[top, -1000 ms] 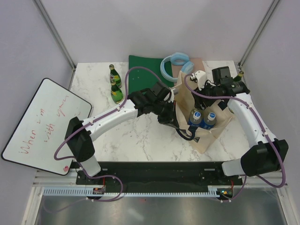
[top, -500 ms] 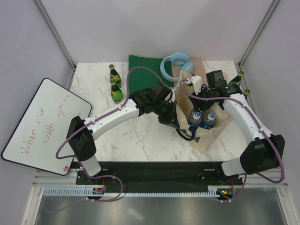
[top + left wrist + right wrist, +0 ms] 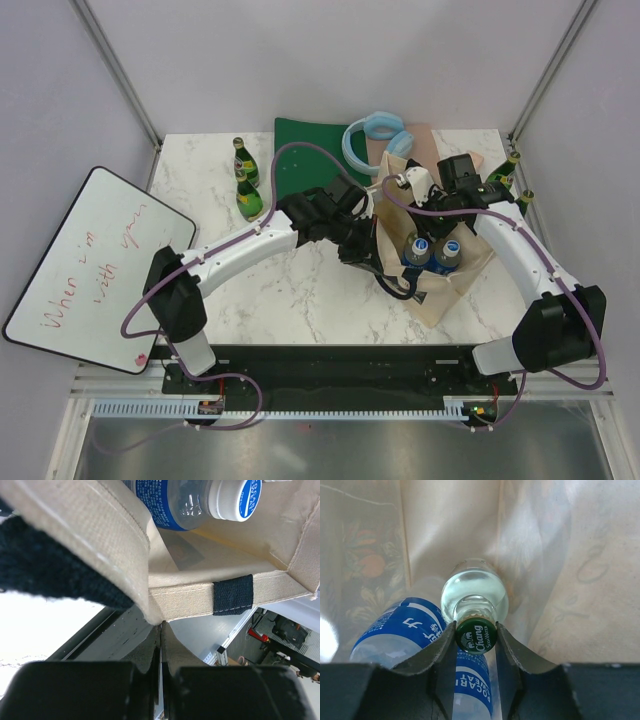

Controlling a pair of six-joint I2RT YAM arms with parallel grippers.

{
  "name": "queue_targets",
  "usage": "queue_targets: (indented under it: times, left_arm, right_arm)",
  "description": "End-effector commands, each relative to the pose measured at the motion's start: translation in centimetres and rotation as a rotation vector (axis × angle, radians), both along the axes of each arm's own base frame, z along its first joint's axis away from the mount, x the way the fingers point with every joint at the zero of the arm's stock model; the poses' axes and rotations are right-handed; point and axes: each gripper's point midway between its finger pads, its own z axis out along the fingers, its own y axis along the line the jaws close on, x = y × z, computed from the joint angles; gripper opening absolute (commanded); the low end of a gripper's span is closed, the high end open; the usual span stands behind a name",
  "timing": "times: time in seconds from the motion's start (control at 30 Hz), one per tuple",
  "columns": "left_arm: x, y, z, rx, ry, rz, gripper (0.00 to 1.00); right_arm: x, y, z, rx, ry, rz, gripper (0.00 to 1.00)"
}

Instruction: Take the beverage out of the canvas bag

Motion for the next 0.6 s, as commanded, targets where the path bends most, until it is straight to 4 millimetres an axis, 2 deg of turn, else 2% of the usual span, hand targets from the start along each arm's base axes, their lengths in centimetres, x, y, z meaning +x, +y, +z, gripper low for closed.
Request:
queue_targets:
  times: [0.0, 0.13, 0.27, 0.57]
  left_arm:
    - [0.2, -0.3, 0.5, -0.01, -0.038, -0.036, 0.05]
    - [0.4, -0.2, 0.7, -0.009, -0.05, -0.031, 0.06]
    - [0.7, -0.2, 1.1, -0.013, -0.065, -0.022, 0.09]
    - [1.1, -0.3, 1.6, -0.018, -0.088, -0.018, 0.12]
  right_arm:
    - [0.5, 0.6, 1.9, 0.029, -0.07, 0.019, 0.18]
    - [1.1, 1.0, 3.4, 0.05, -0.122, 0.035, 0.08]
    - [1.4, 1.7, 5.2, 0.084, -0.172, 0.061, 0.03]
    - [2.7, 3.2, 13.2, 0.18, -0.358, 0.109, 0.0]
